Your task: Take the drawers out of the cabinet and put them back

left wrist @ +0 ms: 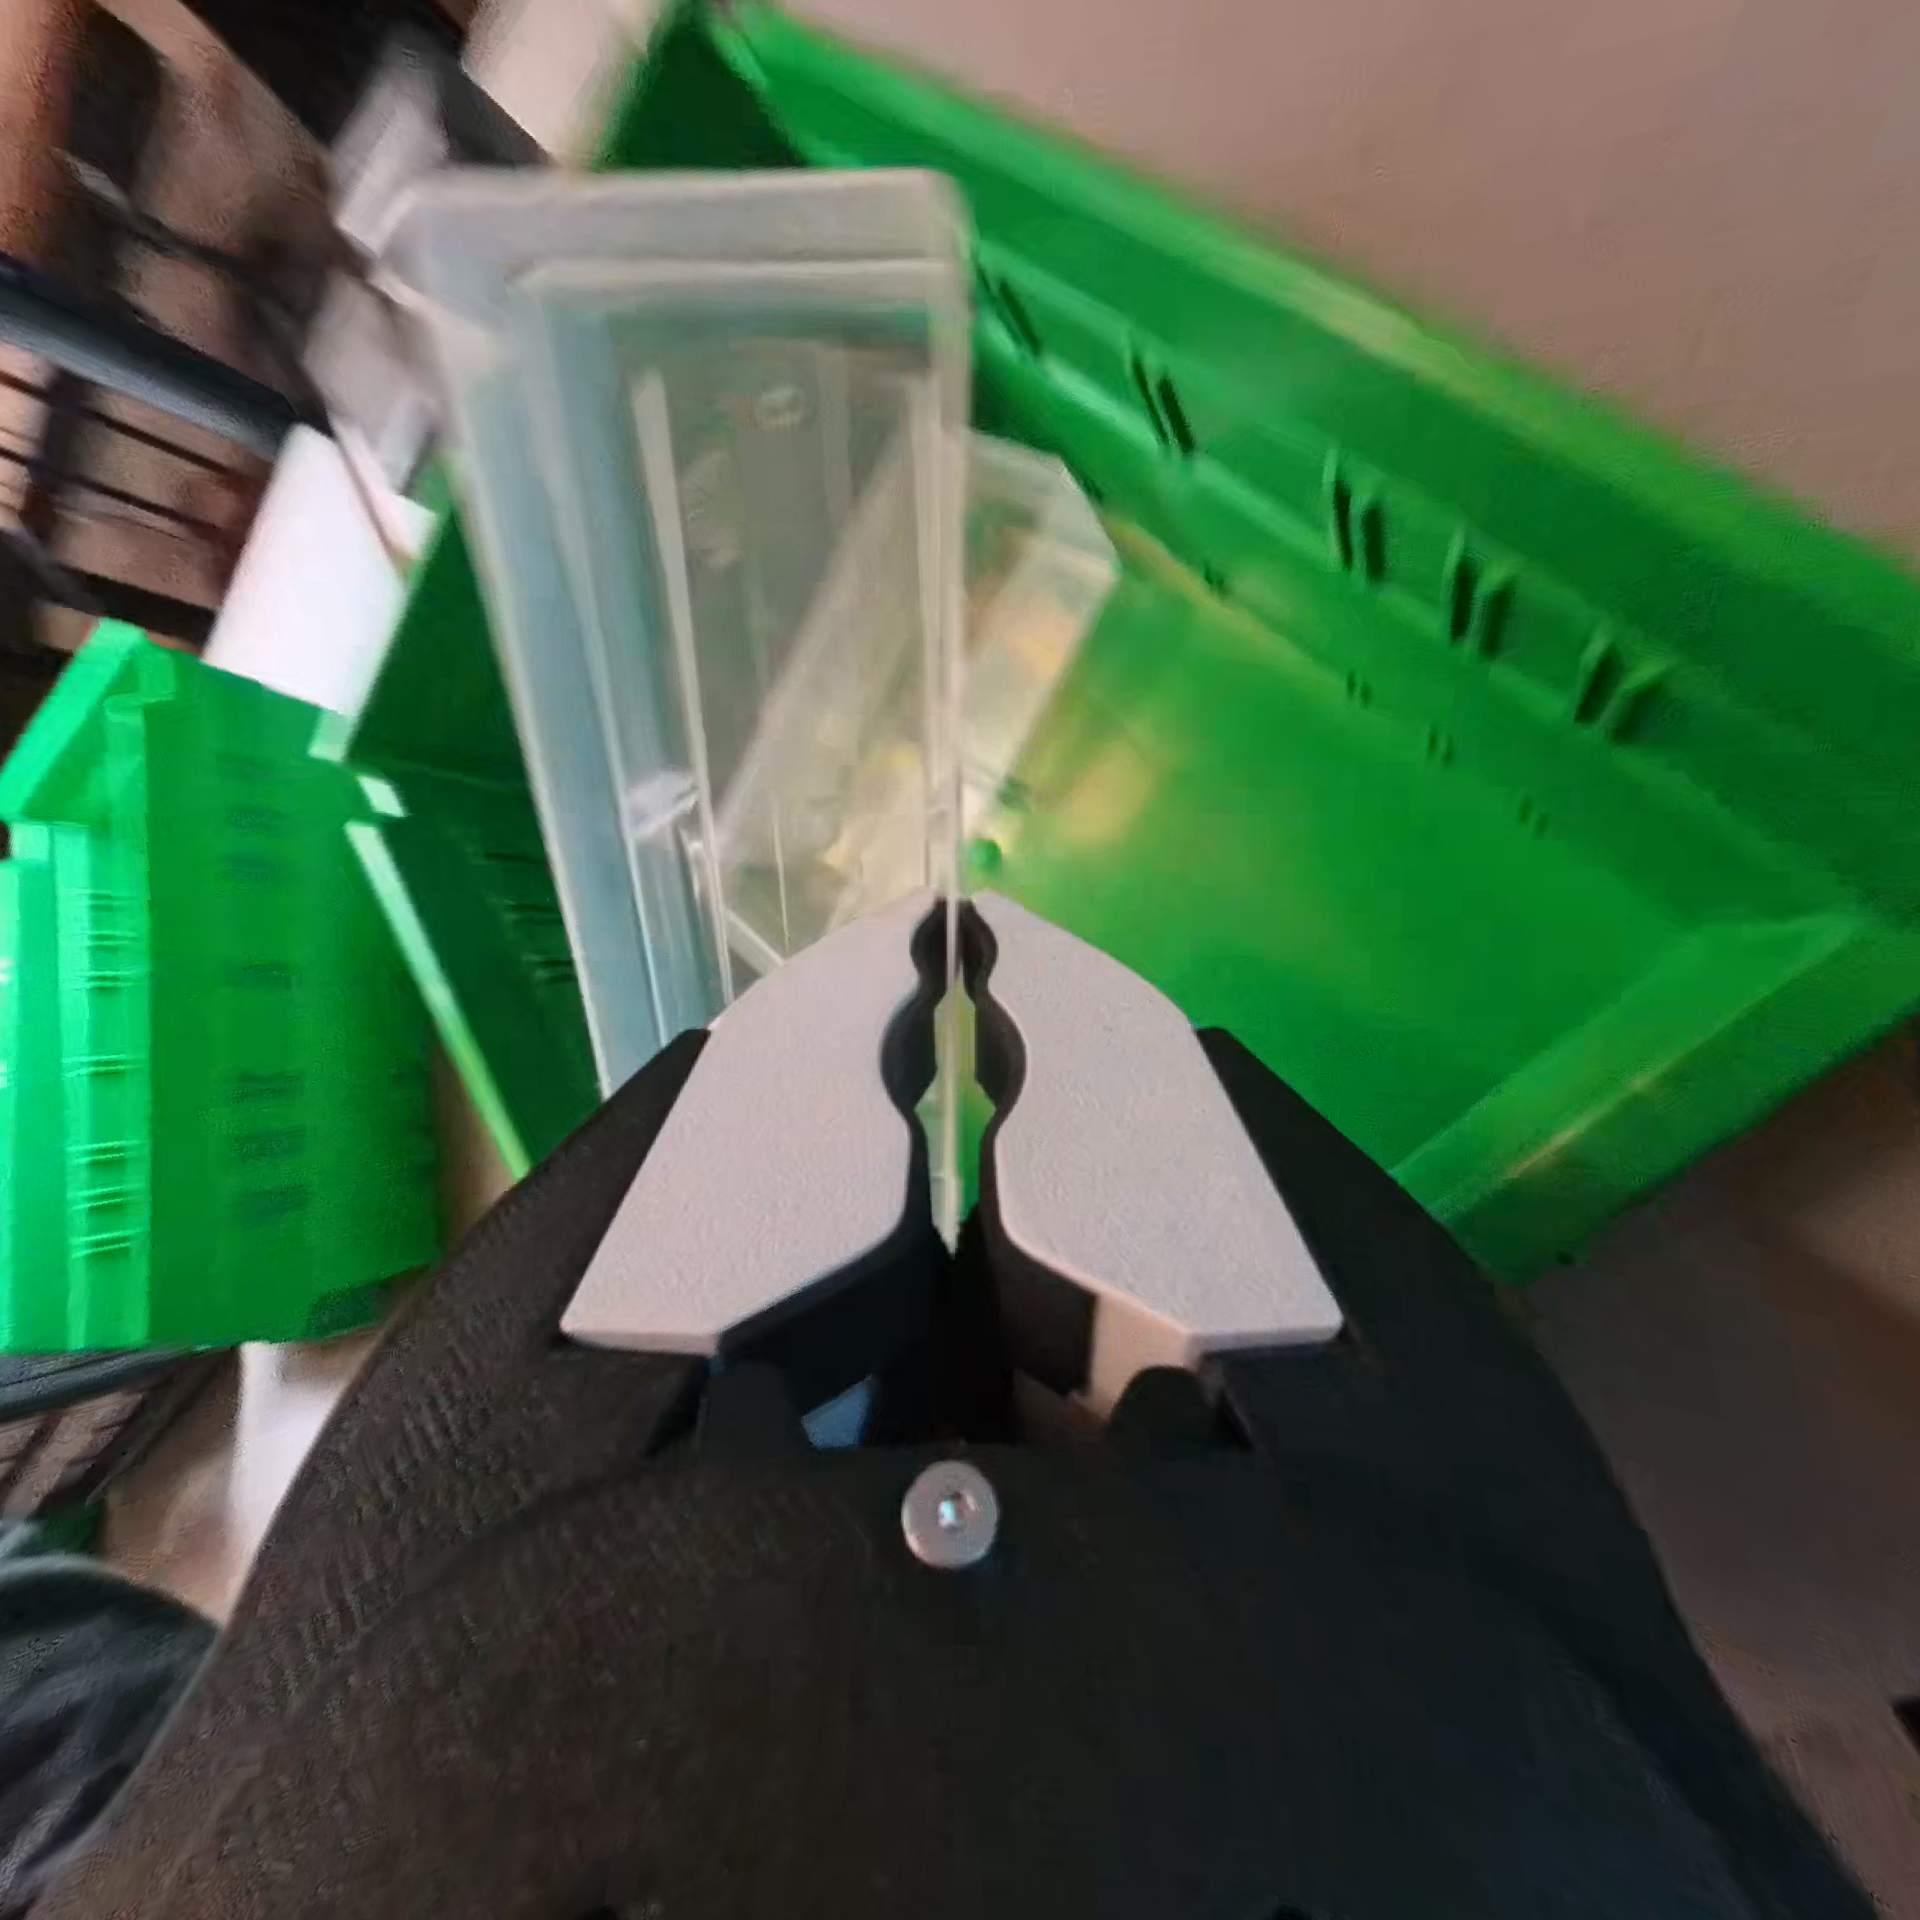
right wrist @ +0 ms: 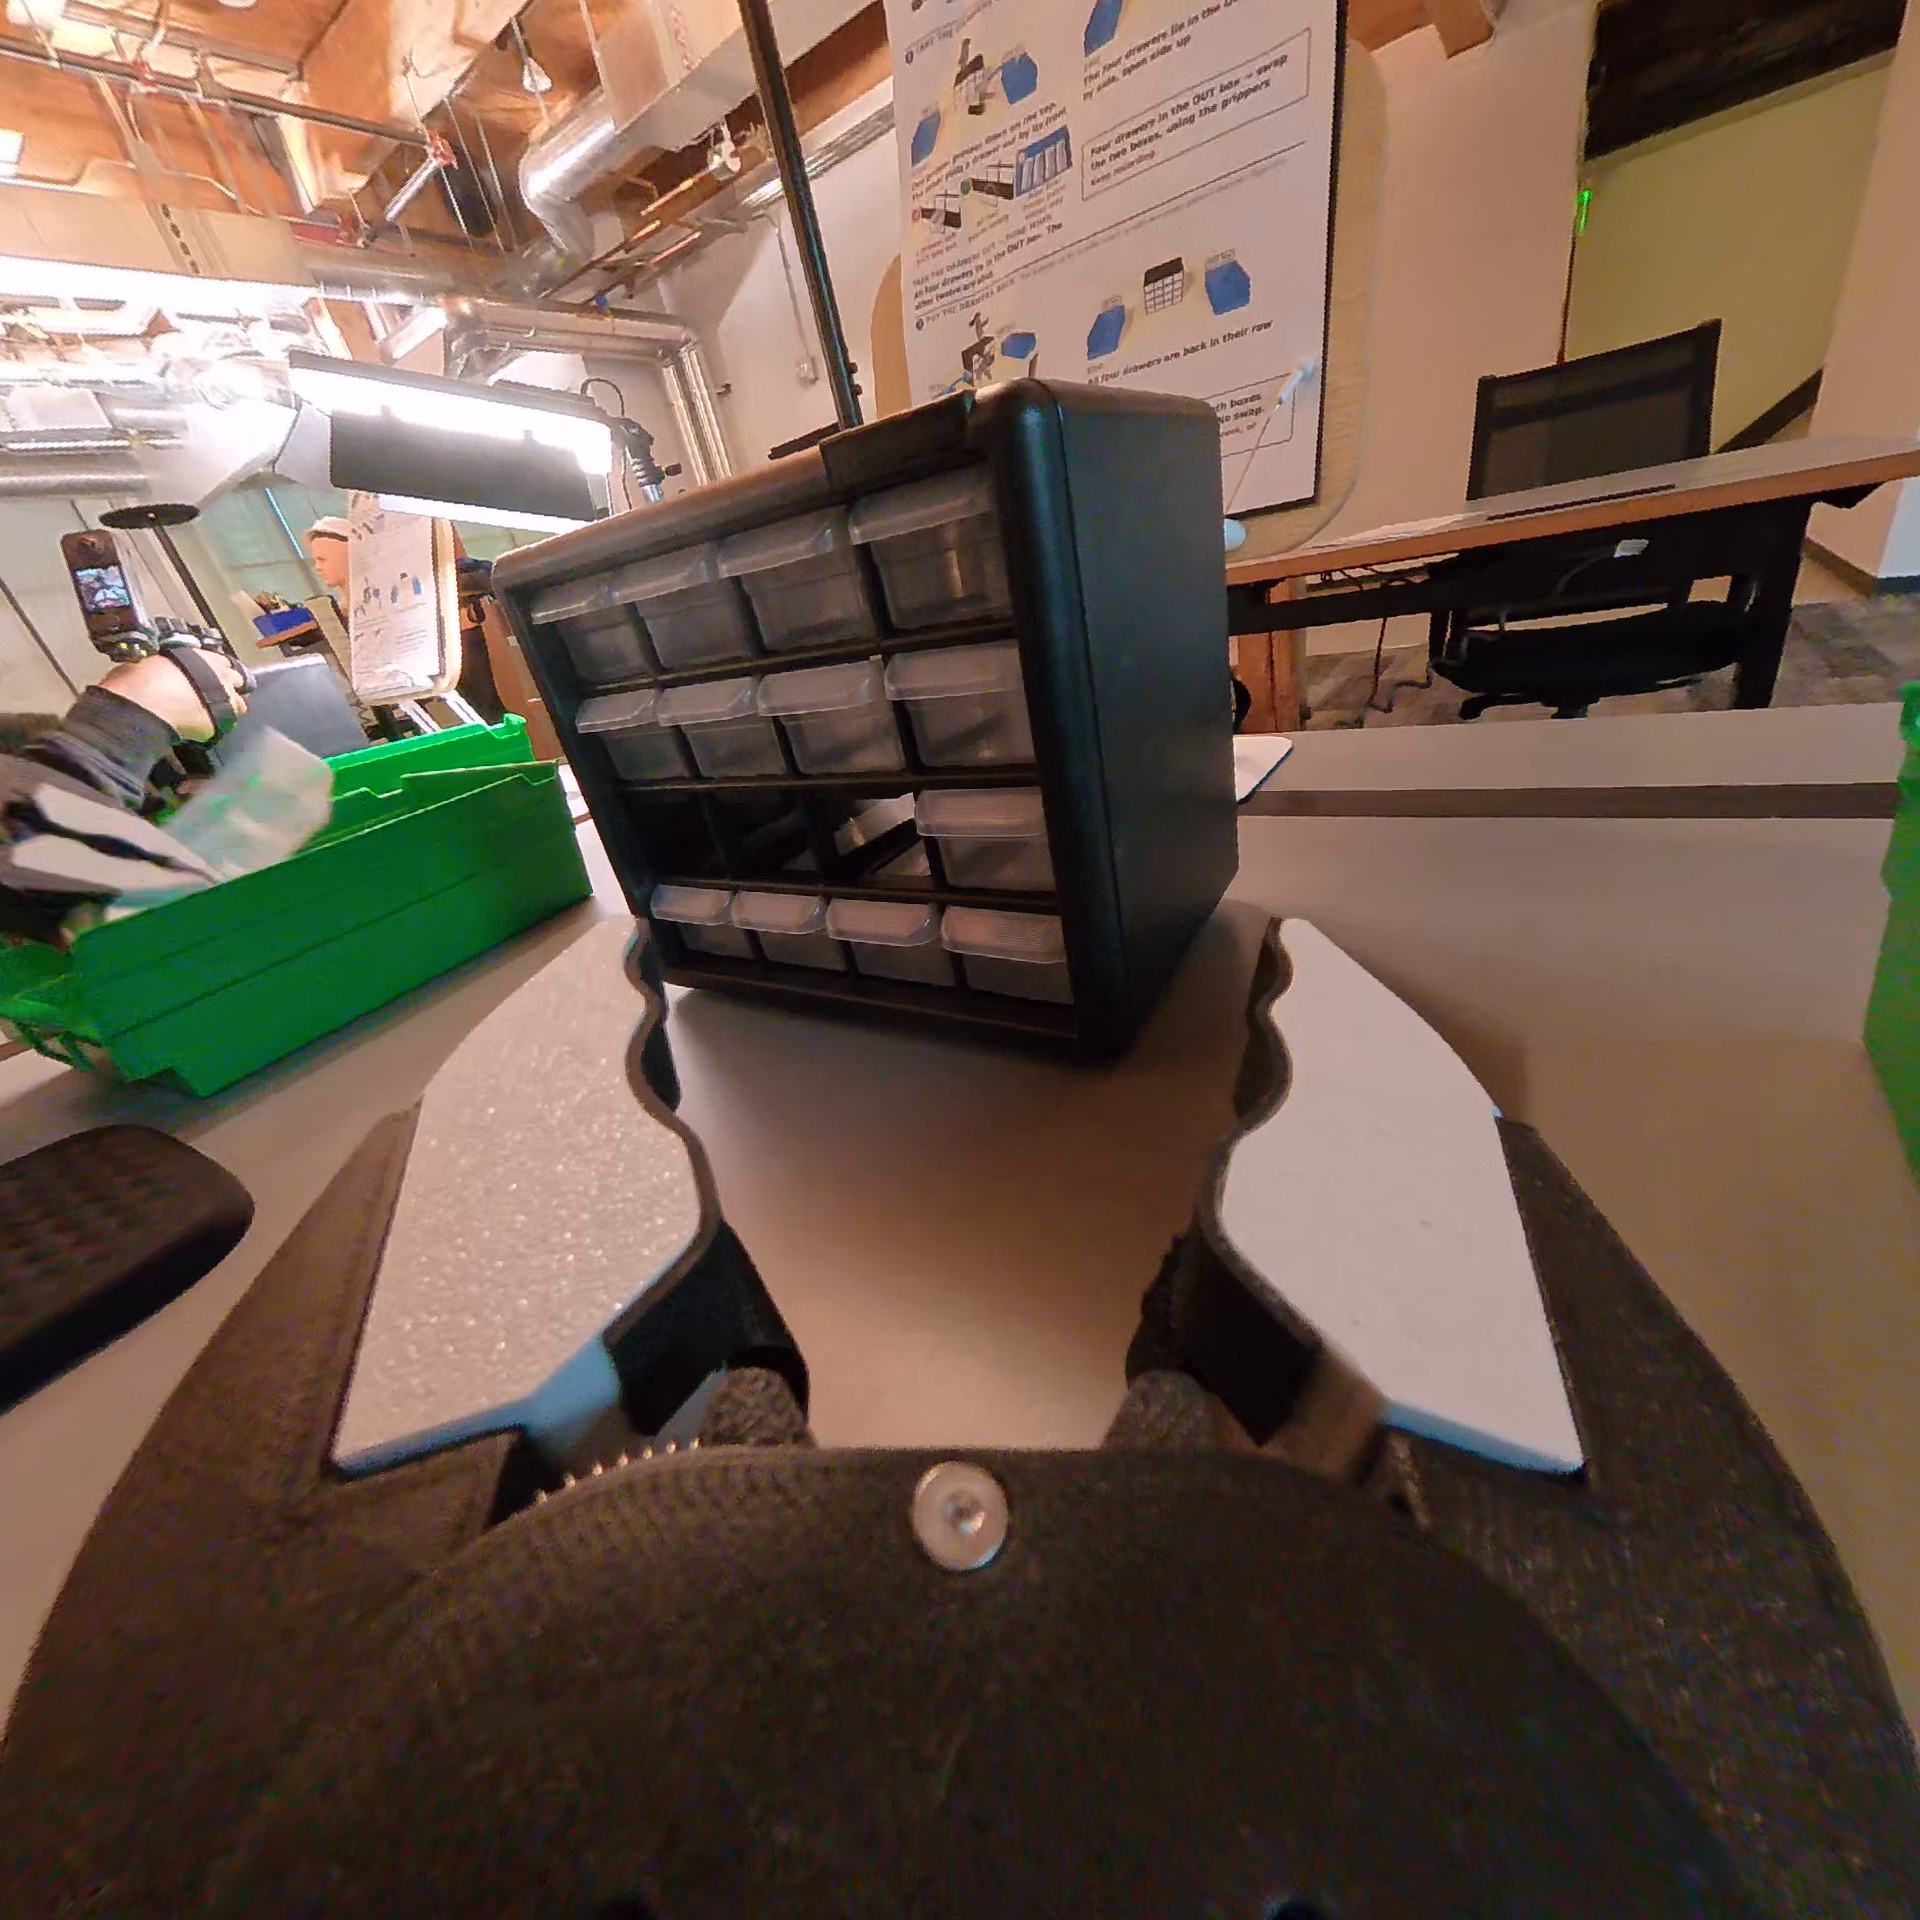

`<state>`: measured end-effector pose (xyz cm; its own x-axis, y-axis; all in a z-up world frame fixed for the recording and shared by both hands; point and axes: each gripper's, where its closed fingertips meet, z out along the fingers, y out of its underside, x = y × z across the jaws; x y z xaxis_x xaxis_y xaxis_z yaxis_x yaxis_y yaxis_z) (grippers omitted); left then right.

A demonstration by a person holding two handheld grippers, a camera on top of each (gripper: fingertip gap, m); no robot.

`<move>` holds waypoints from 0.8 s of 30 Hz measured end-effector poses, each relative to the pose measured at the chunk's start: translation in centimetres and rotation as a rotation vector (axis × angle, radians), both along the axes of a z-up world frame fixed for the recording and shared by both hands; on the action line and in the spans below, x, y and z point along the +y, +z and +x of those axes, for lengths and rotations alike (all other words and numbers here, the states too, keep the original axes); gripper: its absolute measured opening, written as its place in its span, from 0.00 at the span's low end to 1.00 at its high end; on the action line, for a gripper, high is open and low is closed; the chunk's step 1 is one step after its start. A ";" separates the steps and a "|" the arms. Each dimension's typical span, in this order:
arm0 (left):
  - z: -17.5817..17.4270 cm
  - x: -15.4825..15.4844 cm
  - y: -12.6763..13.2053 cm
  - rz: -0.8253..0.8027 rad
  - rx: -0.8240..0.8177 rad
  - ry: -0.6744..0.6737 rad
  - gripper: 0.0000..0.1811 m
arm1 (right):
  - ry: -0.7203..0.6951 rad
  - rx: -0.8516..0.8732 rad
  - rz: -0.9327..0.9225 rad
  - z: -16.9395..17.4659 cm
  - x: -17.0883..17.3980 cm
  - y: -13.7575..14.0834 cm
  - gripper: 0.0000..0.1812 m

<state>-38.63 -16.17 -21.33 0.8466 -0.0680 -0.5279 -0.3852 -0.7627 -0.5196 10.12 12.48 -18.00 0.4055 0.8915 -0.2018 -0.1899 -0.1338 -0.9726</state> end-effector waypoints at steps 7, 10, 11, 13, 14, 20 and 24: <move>10.9 3.5 12.8 0.930 -0.173 -0.089 0.01 | 0.004 -0.020 0.045 -0.2 -0.5 0.1 0.59; 18.0 5.8 16.3 1.267 -0.641 -0.272 0.01 | 0.007 -0.045 0.082 -0.5 -0.8 0.1 0.59; 19.9 6.7 16.7 1.301 -0.803 -0.316 0.01 | 0.005 -0.057 0.098 -0.6 -0.8 0.1 0.60; 23.4 8.3 16.9 1.328 -1.109 -0.390 0.01 | -0.004 -0.071 0.135 -0.6 -1.0 0.2 0.60; 24.8 8.9 16.9 1.334 -1.265 -0.416 0.01 | -0.008 -0.080 0.157 -0.6 -1.1 0.2 0.60; 29.3 12.0 15.1 1.254 -2.001 -0.352 0.01 | -0.060 -0.179 0.416 -0.7 -2.2 0.8 0.58; 33.2 14.1 12.9 1.099 -2.115 -0.250 0.01 | -0.201 -0.423 0.795 -1.3 -2.9 0.2 0.53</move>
<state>-5.43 -2.05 -8.48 0.0892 -0.6164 0.7823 0.9782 -0.0936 -0.1853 8.86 9.55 -17.80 0.4680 0.6090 0.6403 0.2550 0.6007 -0.7577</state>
